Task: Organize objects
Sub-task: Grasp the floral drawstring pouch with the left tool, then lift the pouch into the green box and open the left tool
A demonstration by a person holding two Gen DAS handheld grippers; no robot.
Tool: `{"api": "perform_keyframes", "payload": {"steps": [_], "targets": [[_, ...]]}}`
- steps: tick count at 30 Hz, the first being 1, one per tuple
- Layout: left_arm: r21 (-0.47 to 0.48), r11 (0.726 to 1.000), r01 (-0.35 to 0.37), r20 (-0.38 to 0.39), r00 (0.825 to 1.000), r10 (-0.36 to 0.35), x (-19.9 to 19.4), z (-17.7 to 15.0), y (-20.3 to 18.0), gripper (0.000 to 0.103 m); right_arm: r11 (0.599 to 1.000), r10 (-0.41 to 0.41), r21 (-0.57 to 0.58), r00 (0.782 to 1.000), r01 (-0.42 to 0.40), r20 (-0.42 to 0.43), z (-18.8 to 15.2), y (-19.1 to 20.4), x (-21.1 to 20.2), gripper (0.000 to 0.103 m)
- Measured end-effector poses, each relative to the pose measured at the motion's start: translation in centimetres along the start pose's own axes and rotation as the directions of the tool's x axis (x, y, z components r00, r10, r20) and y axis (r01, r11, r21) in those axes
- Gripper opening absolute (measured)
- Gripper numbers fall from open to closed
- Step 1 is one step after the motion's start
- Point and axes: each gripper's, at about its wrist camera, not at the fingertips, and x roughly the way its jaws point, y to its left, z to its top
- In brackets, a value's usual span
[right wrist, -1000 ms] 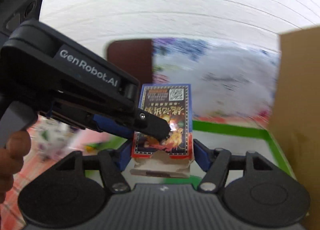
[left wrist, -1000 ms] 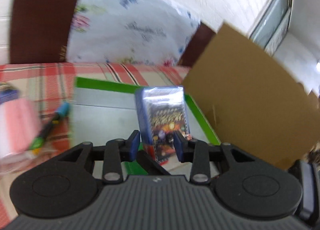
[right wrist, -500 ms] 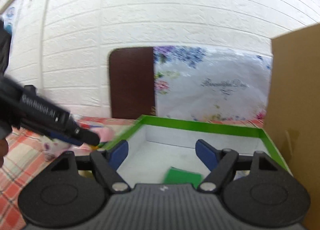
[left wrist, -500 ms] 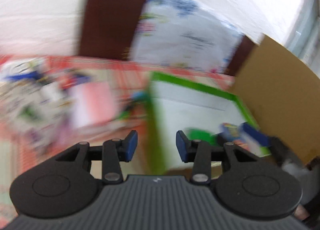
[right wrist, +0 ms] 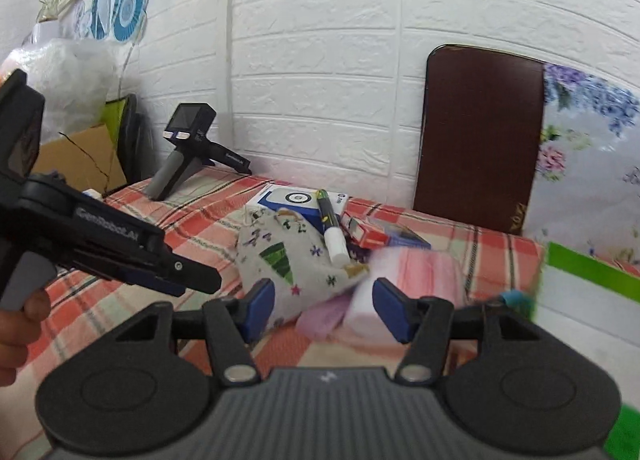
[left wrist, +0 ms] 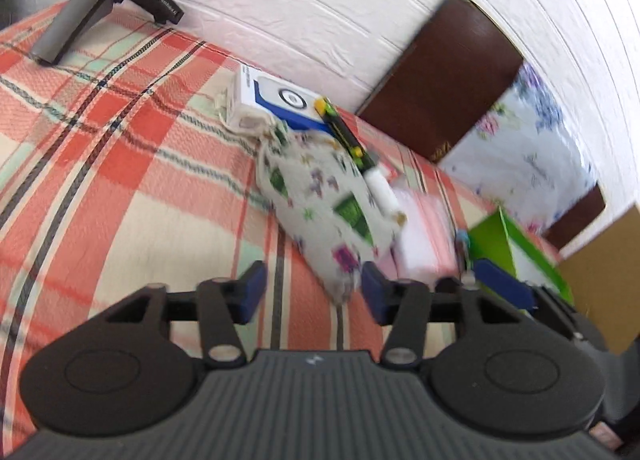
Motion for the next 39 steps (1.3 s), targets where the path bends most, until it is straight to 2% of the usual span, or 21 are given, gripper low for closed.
{"api": "perform_keyframes", "payload": {"steps": [2,4,8,9,10,11,13,15,17,18,23,24,26,28,30,33,36,38,39], "targets": [[-0.030,0.999,0.015,-0.003,1.000,-0.015,1.1,1.2,0.7,0.067,0.999,0.006,0.045,1.000,-0.006,-0.007,1.1,-0.5,2.0,0.056],[-0.074,0.997,0.026,-0.010,1.000,-0.027,2.3,1.9,1.1,0.080,0.994,0.004,0.110,1.000,-0.002,-0.023,2.1,-1.7,4.3,0.056],[-0.138,0.988,0.071,-0.038,0.996,-0.077,4.9,2.6,1.6,0.081,0.959,0.042,0.283,0.993,-0.008,-0.112,2.3,-4.4,9.1,0.051],[-0.134,0.988,0.075,-0.032,0.996,-0.080,5.3,2.6,1.5,0.077,0.942,0.075,0.334,0.988,-0.026,-0.134,1.9,-5.0,10.1,0.050],[-0.118,0.990,0.080,-0.025,0.996,-0.084,5.5,2.6,1.2,0.058,0.927,0.117,0.371,0.984,-0.059,-0.135,1.5,-5.3,10.3,0.048],[-0.102,0.991,0.085,-0.043,0.995,-0.089,5.8,2.6,1.1,0.048,0.914,0.156,0.397,0.977,-0.086,-0.148,1.3,-5.3,10.4,0.048],[-0.099,0.989,0.109,-0.041,0.993,-0.114,5.4,2.5,1.4,0.035,0.907,0.179,0.410,0.971,-0.099,-0.161,0.7,-4.5,9.6,0.044],[-0.090,0.989,0.116,-0.040,0.992,-0.120,4.2,2.1,1.9,0.033,0.893,0.204,0.436,0.965,-0.116,-0.162,-0.1,-3.9,8.3,0.044],[-0.075,0.991,0.113,-0.047,0.992,-0.117,2.4,1.2,2.5,0.033,0.854,0.290,0.489,0.942,-0.175,-0.170,-1.0,-3.3,7.2,0.044],[-0.069,0.991,0.115,-0.048,0.992,-0.119,1.3,0.6,2.8,0.033,0.847,0.322,0.491,0.931,-0.202,-0.173,-1.3,-2.3,6.4,0.044],[-0.044,0.994,0.100,-0.047,0.994,-0.102,-3.5,-1.5,4.6,0.034,0.874,0.427,0.341,0.882,-0.347,-0.198,-2.8,2.9,2.7,0.051],[-0.058,0.994,0.094,-0.041,0.994,-0.097,-4.3,-1.7,5.1,0.035,0.891,0.418,0.283,0.885,-0.355,-0.207,-2.9,3.8,2.1,0.052],[-0.076,0.994,0.076,-0.002,0.997,-0.077,-5.5,-1.8,5.8,0.041,0.938,0.338,0.151,0.918,-0.312,-0.205,-3.0,5.2,1.0,0.058],[-0.075,0.995,0.061,0.034,0.998,-0.059,-6.4,-1.5,6.3,0.054,0.964,0.263,0.077,0.947,-0.253,-0.184,-2.8,5.4,0.1,0.064],[-0.092,0.994,0.062,0.045,0.997,-0.058,-6.3,-1.1,6.4,0.066,0.969,0.242,0.092,0.956,-0.229,-0.167,-2.5,4.6,-0.4,0.068],[-0.075,0.992,0.106,0.027,0.994,-0.105,-5.5,-1.0,5.7,0.067,0.974,0.210,0.117,0.969,-0.195,-0.133,-1.6,3.3,-0.3,0.072],[-0.040,0.993,0.111,0.000,0.994,-0.111,-4.1,-1.3,4.8,0.067,0.957,0.247,0.189,0.960,-0.220,-0.132,0.1,2.2,1.8,0.072],[-0.046,0.995,0.087,-0.005,0.996,-0.087,-3.1,-1.6,5.0,0.064,0.945,0.278,0.224,0.945,-0.237,-0.173,0.5,2.3,4.1,0.066],[-0.053,0.995,0.088,-0.020,0.996,-0.089,-2.6,-1.8,5.3,0.049,0.937,0.300,0.251,0.929,-0.244,-0.216,0.3,2.4,5.6,0.054]]}}
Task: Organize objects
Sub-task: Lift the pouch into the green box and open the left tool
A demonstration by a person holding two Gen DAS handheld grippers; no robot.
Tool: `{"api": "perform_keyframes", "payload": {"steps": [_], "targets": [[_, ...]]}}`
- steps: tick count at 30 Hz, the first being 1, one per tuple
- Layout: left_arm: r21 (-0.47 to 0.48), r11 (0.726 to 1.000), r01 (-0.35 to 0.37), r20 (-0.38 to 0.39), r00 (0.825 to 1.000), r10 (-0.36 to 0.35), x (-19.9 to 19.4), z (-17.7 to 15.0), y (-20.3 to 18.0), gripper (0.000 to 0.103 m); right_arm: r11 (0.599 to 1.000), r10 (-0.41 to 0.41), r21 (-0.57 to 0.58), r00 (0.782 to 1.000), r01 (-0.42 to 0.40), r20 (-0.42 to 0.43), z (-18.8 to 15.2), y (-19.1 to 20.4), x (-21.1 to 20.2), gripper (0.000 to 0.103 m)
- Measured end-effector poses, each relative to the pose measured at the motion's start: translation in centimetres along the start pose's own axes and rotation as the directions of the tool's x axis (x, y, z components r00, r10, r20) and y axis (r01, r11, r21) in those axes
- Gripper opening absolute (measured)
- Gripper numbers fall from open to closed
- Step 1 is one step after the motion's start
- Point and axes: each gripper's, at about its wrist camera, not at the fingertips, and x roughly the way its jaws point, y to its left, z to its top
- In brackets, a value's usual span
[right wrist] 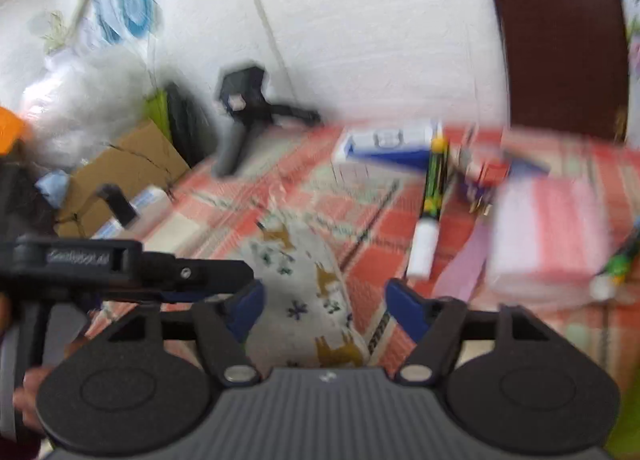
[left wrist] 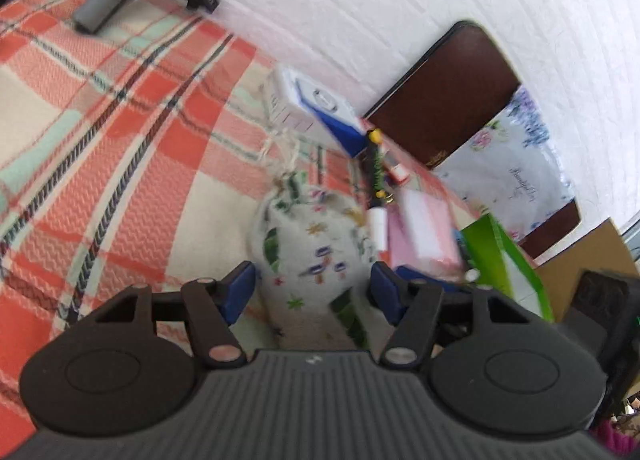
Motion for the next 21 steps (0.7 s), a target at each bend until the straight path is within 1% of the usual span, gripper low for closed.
{"api": "perform_keyframes", "payload": {"steps": [1,2,3,4,6,8,9,11,13,15,17,19,21], "targets": [[-0.024,1.000,-0.004,-0.001,1.000,0.003,0.2,-0.1,0.6,0.043,0.998,0.035,0.054,0.999,-0.033,-0.031,-0.1,-0.6,1.1,0.045],[-0.051,0.999,0.013,0.003,1.000,-0.012,0.1,-0.2,1.1,0.041,0.987,0.083,0.137,0.996,-0.079,-0.024,-0.4,-1.3,1.5,0.044],[-0.062,0.998,0.028,0.001,1.000,-0.028,-0.1,-0.1,1.4,0.038,0.978,0.103,0.183,0.994,-0.096,-0.025,-0.5,-1.6,1.6,0.042],[-0.062,0.997,0.042,0.000,0.999,-0.043,-0.5,0.0,1.2,0.035,0.981,0.106,0.164,0.994,-0.101,-0.021,-0.5,-1.2,1.2,0.035],[-0.022,0.998,0.051,0.008,0.999,-0.051,-1.2,0.2,-0.2,0.034,0.984,0.115,0.133,0.993,-0.115,0.009,-0.6,-0.5,-0.2,0.028],[0.048,0.997,0.052,0.029,0.998,-0.054,-1.8,0.5,-2.2,0.034,0.988,0.091,0.125,0.995,-0.096,0.050,-0.6,-0.1,-1.7,0.028],[0.069,0.996,0.065,0.039,0.997,-0.067,-2.0,0.7,-3.1,0.034,0.988,0.077,0.124,0.994,-0.087,0.083,-0.6,0.0,-2.7,0.028],[0.107,0.989,0.107,0.053,0.992,-0.113,-2.0,1.1,-5.2,0.034,0.986,0.061,0.144,0.988,-0.082,0.143,-0.3,-0.6,-4.9,0.028],[0.142,0.977,0.157,0.047,0.985,-0.165,-1.5,1.7,-7.4,0.034,0.988,0.023,0.146,0.978,-0.055,0.209,-0.1,-1.2,-7.4,0.028],[0.185,0.961,0.203,0.029,0.977,-0.212,-0.4,2.0,-10.1,0.034,0.989,-0.040,0.148,0.961,-0.001,0.274,-0.1,-1.8,-9.8,0.028],[0.229,0.943,0.241,0.002,0.969,-0.248,1.2,1.9,-13.2,0.034,0.985,-0.117,0.162,0.935,0.066,0.334,-0.5,-2.7,-12.1,0.028],[0.272,0.920,0.282,-0.037,0.958,-0.283,3.3,1.5,-16.2,0.034,0.973,-0.198,0.191,0.903,0.133,0.380,-1.4,-4.1,-14.4,0.028],[0.308,0.895,0.324,-0.088,0.946,-0.312,5.5,0.7,-19.0,0.034,0.953,-0.274,0.239,0.870,0.187,0.409,-2.5,-6.1,-16.8,0.028]]}}
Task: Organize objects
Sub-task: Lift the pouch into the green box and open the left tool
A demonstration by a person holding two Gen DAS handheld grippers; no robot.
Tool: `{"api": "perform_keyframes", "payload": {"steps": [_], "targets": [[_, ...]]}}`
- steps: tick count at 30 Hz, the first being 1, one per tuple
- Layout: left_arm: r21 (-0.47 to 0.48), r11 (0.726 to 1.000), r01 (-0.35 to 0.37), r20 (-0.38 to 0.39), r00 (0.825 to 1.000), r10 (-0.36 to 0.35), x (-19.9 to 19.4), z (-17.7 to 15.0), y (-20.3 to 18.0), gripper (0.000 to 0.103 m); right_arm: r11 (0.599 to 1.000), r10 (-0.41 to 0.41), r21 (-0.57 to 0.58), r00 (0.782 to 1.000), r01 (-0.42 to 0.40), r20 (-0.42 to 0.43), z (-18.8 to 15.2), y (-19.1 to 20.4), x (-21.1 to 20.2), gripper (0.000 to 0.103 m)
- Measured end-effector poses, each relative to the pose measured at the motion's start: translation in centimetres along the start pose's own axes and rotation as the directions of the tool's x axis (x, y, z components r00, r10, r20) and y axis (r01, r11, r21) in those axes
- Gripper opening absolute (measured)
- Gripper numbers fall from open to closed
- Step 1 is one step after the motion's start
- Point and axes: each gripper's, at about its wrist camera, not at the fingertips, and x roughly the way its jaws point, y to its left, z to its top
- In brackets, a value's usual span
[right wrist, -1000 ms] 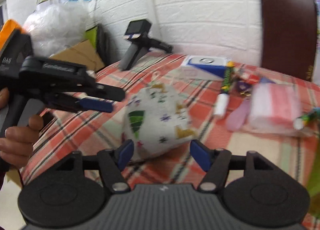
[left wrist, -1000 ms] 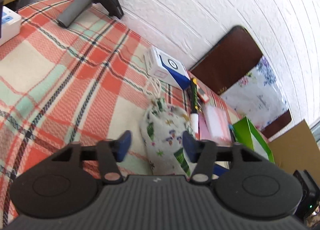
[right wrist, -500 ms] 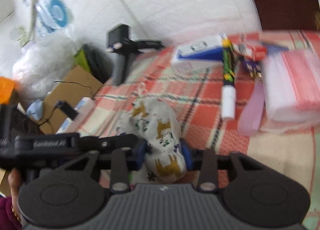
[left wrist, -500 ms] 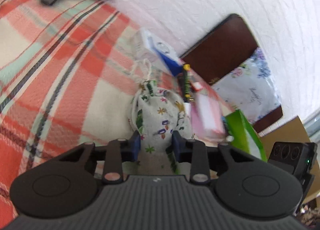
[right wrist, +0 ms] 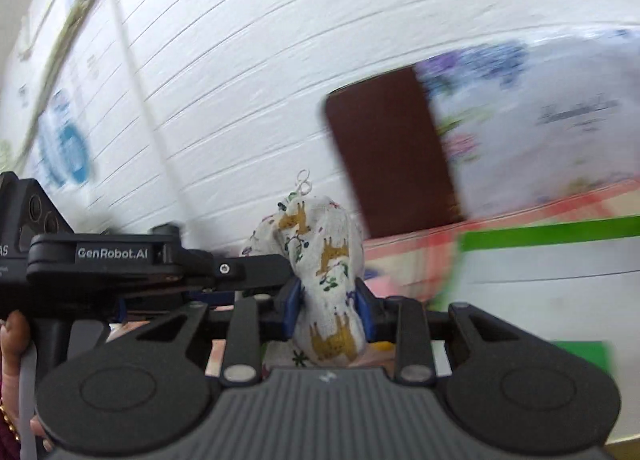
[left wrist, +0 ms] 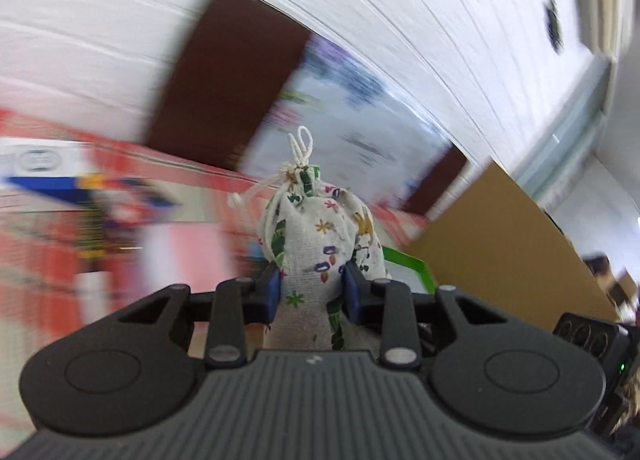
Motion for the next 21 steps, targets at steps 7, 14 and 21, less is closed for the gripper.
{"api": "perform_keyframes", "payload": {"steps": [7,14,21], "targets": [[0.149,0.987,-0.061,-0.124,0.989,0.080,10.1,-1.1,-4.4,0.035,0.973,-0.187,0.134,0.982,0.186,-0.006,-0.7,-8.9,-0.7,0.051],[0.187,0.973,-0.135,-0.120,0.980,0.159,9.0,-1.9,-5.1,0.037,0.952,-0.286,0.123,0.958,0.282,0.022,-1.1,-10.5,-1.1,0.066],[0.291,0.912,-0.289,-0.068,0.945,0.321,5.8,-3.7,-7.6,0.046,0.960,-0.273,0.071,0.961,0.271,0.033,-1.3,-8.4,-3.5,0.065]]}}
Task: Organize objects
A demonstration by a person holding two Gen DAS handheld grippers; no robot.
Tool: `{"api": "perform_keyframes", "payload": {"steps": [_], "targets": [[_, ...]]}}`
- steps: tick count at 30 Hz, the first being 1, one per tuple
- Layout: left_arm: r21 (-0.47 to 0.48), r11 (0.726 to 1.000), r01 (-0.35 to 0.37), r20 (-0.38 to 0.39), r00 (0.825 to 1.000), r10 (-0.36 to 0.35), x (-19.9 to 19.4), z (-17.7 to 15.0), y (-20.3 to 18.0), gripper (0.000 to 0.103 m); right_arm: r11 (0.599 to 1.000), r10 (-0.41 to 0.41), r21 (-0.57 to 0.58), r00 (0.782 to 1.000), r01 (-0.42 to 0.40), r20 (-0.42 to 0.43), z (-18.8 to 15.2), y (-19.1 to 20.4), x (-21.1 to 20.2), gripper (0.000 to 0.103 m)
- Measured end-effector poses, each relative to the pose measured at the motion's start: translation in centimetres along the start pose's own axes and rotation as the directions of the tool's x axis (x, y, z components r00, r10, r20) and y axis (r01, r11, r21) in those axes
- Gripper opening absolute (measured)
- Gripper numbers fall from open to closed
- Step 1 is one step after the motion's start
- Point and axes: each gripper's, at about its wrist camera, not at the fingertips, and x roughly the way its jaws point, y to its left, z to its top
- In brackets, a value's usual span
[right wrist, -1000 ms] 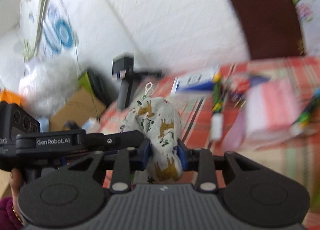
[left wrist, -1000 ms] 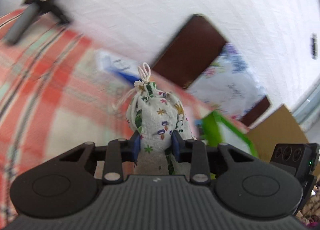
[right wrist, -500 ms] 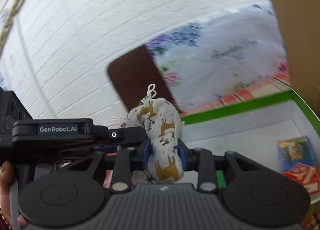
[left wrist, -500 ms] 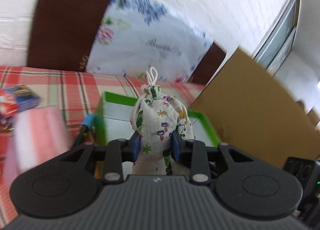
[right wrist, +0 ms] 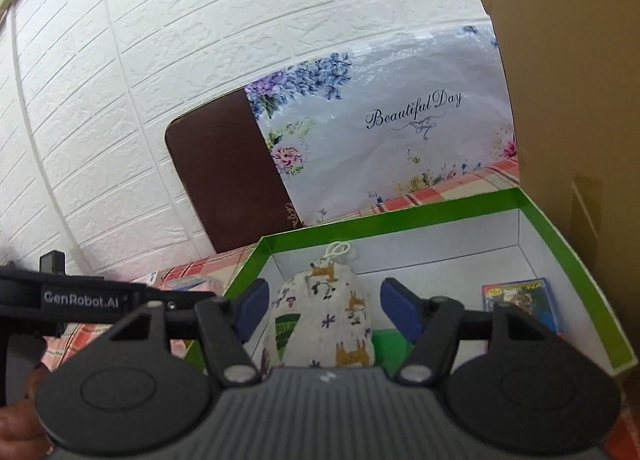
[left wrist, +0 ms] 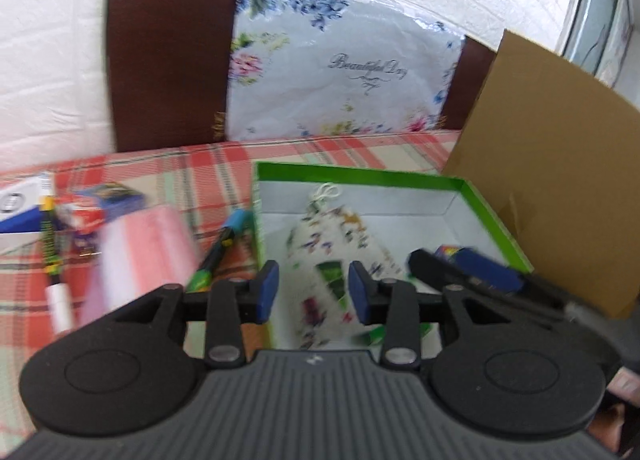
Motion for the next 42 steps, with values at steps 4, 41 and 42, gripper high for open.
{"api": "perform_keyframes", "payload": {"steps": [4,41,42], "targets": [[0.006,0.995,-0.098,-0.009,0.995,0.099,-1.9,-1.3,-0.1,0.052,1.000,-0.007,-0.013,1.000,0.007,-0.008,-0.2,0.8,-2.1,0.065],[-0.131,0.890,-0.437,0.148,0.879,0.453,-16.6,-9.3,-0.3,0.103,0.987,0.094,-0.140,0.994,-0.085,0.057,-3.9,8.8,-17.0,0.070],[-0.137,0.886,-0.442,0.156,0.874,0.460,-16.9,-9.4,-0.4,0.103,0.986,0.094,-0.144,0.994,-0.084,0.062,-3.9,9.0,-17.3,0.071]]}}
